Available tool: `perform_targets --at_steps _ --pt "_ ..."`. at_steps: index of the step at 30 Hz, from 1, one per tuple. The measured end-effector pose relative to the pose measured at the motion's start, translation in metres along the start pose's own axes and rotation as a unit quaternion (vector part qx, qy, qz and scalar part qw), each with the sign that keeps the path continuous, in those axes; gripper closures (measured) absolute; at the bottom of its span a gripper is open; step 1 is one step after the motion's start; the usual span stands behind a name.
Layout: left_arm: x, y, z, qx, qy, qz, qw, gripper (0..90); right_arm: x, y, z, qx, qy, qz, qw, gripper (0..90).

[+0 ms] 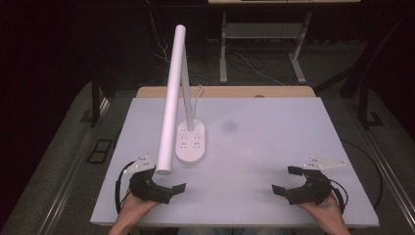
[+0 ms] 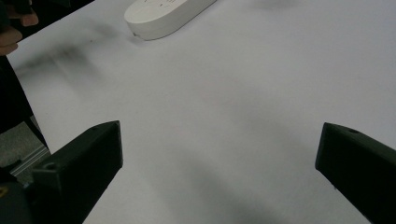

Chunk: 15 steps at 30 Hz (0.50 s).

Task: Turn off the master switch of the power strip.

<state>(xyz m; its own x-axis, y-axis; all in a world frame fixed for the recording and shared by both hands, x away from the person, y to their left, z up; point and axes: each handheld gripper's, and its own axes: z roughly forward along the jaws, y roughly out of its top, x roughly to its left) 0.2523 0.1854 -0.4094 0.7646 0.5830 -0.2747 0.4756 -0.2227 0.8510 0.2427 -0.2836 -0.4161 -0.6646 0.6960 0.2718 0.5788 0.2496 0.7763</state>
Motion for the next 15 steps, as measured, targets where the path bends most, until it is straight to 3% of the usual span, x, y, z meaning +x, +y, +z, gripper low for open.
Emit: perform_targets --at_steps 15 --pt "0.005 0.012 -0.001 0.018 -0.001 0.006 0.9998 0.0 0.000 0.000 0.001 0.004 -0.005 -0.002 1.0000 0.2"
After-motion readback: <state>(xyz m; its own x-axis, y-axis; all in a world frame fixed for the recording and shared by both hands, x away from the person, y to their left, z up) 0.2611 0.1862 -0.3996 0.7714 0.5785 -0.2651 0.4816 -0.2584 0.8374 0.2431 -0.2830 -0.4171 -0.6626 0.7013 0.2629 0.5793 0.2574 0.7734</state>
